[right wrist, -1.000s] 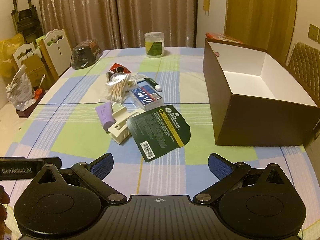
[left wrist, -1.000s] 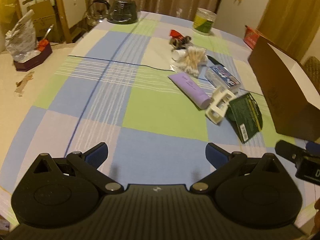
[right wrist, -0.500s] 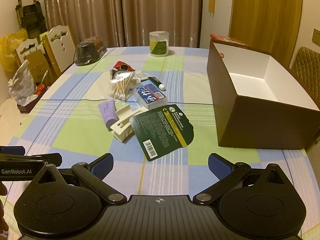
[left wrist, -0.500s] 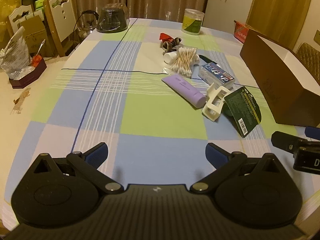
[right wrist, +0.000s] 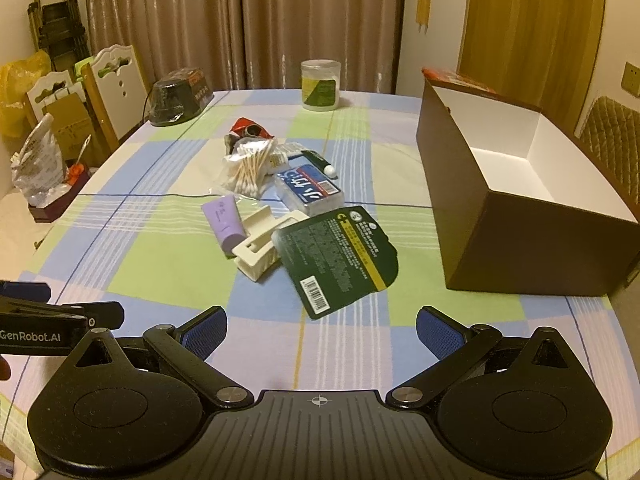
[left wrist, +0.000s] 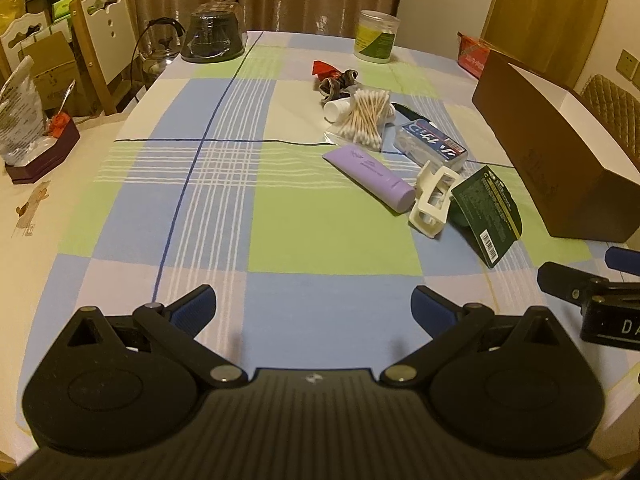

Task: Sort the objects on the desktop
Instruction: 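Move both tools toward the cluster of items on the tablecloth, then grasp the dark fabric hair tie with the left tool while the right tool grasps the cotton swab bag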

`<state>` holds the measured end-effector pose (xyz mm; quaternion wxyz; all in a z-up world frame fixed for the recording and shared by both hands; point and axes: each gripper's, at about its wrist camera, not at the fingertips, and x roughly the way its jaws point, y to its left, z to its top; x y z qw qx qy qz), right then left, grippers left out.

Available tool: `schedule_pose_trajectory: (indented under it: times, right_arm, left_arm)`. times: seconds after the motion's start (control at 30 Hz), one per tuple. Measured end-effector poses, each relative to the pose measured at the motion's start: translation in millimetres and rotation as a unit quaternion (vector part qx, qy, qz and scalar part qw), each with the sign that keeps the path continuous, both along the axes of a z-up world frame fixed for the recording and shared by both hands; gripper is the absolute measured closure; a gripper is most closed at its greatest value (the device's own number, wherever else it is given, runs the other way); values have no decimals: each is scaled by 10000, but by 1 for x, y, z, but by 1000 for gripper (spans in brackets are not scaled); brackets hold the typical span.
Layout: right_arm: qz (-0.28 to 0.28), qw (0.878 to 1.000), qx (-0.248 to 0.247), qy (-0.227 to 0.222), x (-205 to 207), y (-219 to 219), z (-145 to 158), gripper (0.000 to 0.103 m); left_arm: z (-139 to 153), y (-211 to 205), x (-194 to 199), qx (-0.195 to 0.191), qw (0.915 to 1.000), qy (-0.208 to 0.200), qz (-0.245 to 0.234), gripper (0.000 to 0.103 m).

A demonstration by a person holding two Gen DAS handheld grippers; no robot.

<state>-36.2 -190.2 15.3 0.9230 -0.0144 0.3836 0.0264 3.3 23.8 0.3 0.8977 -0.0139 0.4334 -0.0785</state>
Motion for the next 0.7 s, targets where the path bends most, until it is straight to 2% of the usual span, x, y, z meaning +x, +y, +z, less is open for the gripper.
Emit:
schedule_pose_trajectory:
  times: [0.27,0.37,0.53,0.7]
  right_arm:
    - [181,9989,-339,-252,-8,18,9,0]
    - [338,9980,-440,-305,-3,17,9,0]
    - [790,9939,-537,-545,19,12,13,0]
    - [1080,9914,-366,-636,51,2,14,0]
  left_arm:
    - [2,11,10,119,9985,-98,-533,1]
    - [-1,13,19,88,9985,-75,-537,1]
    - [-2,12,41,-4,9994,-78,-351,1]
    - [3,5,65,35,10000,-87,-21,1]
